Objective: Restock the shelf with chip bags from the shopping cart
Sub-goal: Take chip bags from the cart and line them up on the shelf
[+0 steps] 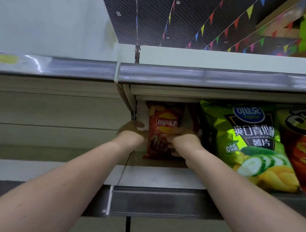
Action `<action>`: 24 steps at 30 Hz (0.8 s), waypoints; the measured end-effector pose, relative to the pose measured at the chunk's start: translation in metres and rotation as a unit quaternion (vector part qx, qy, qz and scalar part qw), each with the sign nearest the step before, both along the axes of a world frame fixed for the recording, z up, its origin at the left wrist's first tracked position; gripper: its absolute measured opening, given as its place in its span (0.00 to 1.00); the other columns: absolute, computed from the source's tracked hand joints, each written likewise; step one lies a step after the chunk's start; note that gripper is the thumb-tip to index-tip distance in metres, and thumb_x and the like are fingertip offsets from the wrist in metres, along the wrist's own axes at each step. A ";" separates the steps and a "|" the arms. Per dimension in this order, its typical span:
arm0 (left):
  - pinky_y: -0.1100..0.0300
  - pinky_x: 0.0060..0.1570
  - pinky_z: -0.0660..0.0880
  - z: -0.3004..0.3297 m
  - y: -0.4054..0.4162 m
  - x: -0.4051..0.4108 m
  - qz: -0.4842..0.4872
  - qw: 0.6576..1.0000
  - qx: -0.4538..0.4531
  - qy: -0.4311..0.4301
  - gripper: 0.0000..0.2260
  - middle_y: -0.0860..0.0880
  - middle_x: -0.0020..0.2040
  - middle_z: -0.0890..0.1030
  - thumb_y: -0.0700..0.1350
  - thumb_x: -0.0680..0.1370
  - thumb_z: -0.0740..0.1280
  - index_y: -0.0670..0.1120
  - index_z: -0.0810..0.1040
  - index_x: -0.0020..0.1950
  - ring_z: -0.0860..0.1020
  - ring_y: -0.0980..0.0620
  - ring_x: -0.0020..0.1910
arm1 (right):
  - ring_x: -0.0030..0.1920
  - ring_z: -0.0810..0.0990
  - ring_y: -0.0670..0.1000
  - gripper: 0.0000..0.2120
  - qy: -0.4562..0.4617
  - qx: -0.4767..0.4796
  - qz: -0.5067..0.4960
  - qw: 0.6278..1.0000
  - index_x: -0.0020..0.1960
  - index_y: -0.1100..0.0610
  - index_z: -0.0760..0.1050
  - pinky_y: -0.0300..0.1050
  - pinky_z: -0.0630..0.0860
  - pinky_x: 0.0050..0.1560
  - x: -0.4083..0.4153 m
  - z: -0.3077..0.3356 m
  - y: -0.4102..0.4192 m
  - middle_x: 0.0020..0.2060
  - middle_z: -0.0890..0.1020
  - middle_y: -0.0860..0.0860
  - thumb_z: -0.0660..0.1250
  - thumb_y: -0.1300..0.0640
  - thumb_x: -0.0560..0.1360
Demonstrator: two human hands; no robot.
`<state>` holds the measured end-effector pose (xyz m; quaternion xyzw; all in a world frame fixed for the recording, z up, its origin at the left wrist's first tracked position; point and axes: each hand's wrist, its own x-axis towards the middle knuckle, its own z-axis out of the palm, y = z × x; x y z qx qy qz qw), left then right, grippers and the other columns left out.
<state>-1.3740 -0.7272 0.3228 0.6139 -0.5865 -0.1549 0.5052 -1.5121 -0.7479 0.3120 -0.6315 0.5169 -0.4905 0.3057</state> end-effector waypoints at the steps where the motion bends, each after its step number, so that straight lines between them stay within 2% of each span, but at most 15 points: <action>1: 0.57 0.58 0.74 -0.004 0.007 0.003 0.006 1.000 -0.006 0.021 0.16 0.43 0.63 0.76 0.44 0.77 0.67 0.44 0.74 0.64 0.76 0.44 0.60 | 0.58 0.78 0.60 0.14 -0.014 -0.002 -0.002 1.000 0.59 0.66 0.75 0.53 0.76 0.59 0.001 -0.002 0.009 0.57 0.79 0.62 0.64 0.60 0.76; 5: 0.59 0.51 0.71 -0.012 0.034 0.015 0.023 0.994 -0.020 0.102 0.08 0.45 0.50 0.77 0.40 0.77 0.66 0.42 0.76 0.57 0.76 0.46 0.52 | 0.53 0.79 0.58 0.12 -0.019 -0.020 0.003 1.000 0.56 0.63 0.75 0.53 0.78 0.56 0.012 -0.007 0.031 0.52 0.80 0.60 0.64 0.58 0.76; 9: 0.55 0.50 0.73 -0.021 0.062 0.043 0.071 0.991 -0.045 0.104 0.02 0.46 0.44 0.77 0.42 0.76 0.68 0.45 0.78 0.47 0.75 0.48 0.45 | 0.53 0.78 0.56 0.11 -0.014 -0.052 0.053 0.997 0.58 0.58 0.75 0.52 0.78 0.56 0.030 -0.012 0.048 0.52 0.79 0.56 0.63 0.57 0.77; 12: 0.53 0.51 0.75 -0.028 0.091 0.073 0.124 0.987 -0.052 0.088 0.07 0.48 0.39 0.77 0.43 0.75 0.67 0.51 0.76 0.37 0.76 0.48 0.44 | 0.50 0.79 0.54 0.05 -0.039 -0.079 0.112 0.990 0.49 0.52 0.77 0.47 0.78 0.52 0.052 -0.014 0.066 0.48 0.80 0.53 0.63 0.58 0.77; 17: 0.55 0.45 0.76 -0.028 0.156 0.128 0.203 0.974 -0.057 0.084 0.08 0.51 0.36 0.76 0.43 0.77 0.66 0.51 0.75 0.38 0.76 0.46 0.41 | 0.46 0.77 0.51 0.10 -0.025 -0.110 0.217 0.970 0.40 0.49 0.75 0.47 0.75 0.51 0.105 -0.012 0.110 0.44 0.79 0.52 0.63 0.61 0.76; 21: 0.54 0.50 0.77 -0.030 0.213 0.178 0.258 0.962 -0.067 0.063 0.02 0.46 0.43 0.79 0.43 0.78 0.65 0.48 0.77 0.46 0.79 0.45 0.46 | 0.41 0.77 0.51 0.08 0.001 -0.142 0.292 0.946 0.45 0.52 0.75 0.46 0.74 0.46 0.165 -0.008 0.150 0.36 0.77 0.48 0.62 0.64 0.75; 24: 0.52 0.52 0.78 -0.041 0.256 0.224 0.307 0.950 -0.052 0.041 0.03 0.46 0.43 0.79 0.43 0.77 0.64 0.48 0.78 0.47 0.78 0.45 0.42 | 0.36 0.75 0.48 0.07 0.012 -0.136 0.352 0.926 0.47 0.54 0.75 0.44 0.74 0.41 0.217 -0.013 0.181 0.36 0.76 0.49 0.61 0.64 0.76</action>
